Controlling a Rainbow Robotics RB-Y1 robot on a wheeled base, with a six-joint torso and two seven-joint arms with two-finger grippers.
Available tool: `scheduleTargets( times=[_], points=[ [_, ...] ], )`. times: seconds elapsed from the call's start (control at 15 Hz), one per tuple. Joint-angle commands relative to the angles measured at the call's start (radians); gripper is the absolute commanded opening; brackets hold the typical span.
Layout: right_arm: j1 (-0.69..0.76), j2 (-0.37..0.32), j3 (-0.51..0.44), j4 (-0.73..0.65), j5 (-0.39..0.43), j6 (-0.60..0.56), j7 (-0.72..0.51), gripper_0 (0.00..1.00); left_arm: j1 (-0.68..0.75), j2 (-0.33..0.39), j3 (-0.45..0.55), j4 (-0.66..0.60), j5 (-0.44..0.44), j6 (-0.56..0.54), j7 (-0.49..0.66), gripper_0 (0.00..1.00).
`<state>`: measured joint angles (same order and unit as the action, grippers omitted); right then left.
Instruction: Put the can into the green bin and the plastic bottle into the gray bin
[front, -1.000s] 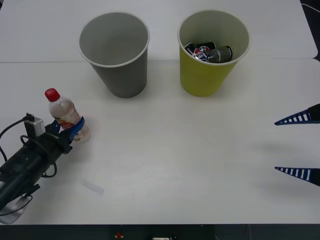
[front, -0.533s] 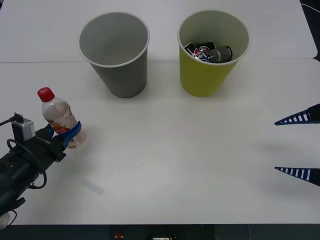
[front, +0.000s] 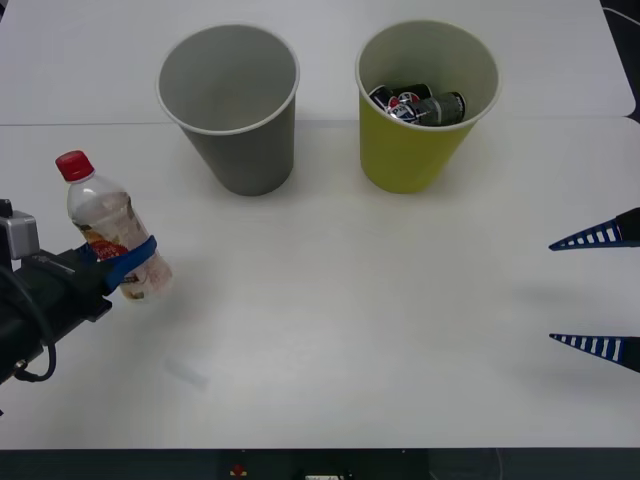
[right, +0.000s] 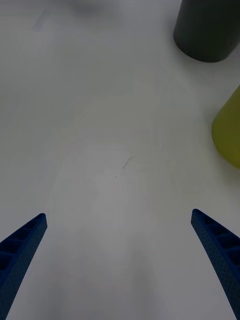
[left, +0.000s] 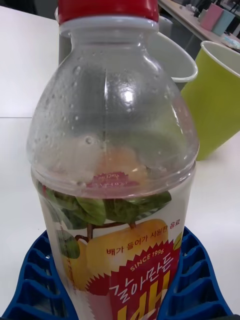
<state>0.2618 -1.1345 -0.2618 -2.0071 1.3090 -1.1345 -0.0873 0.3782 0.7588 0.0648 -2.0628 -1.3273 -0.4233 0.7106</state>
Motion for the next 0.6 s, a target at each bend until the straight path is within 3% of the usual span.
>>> scheduleTargets(
  times=[0.07,0.2,0.27,0.33,0.6],
  points=[
    [0.000,0.000,0.000,0.000,0.000,0.000,0.000,1.00,-0.015,-0.001,0.129,-0.118,-0.288,-0.187,0.398,0.00],
    [0.000,0.000,0.000,0.000,0.000,0.000,0.000,1.00,-0.045,-0.001,0.193,-0.221,-0.458,-0.321,0.658,0.00],
    [0.000,0.000,0.000,0.000,0.000,0.000,0.000,1.00,-0.071,-0.001,0.208,-0.252,-0.504,-0.376,0.724,0.00],
    [0.000,0.000,0.000,0.000,0.000,0.000,0.000,1.00,-0.114,0.001,0.227,-0.267,-0.541,-0.448,0.768,0.00],
    [0.000,0.000,0.000,0.000,0.000,0.000,0.000,1.00,-0.303,-0.001,0.268,-0.266,-0.599,-0.689,0.770,0.00]
  ],
)
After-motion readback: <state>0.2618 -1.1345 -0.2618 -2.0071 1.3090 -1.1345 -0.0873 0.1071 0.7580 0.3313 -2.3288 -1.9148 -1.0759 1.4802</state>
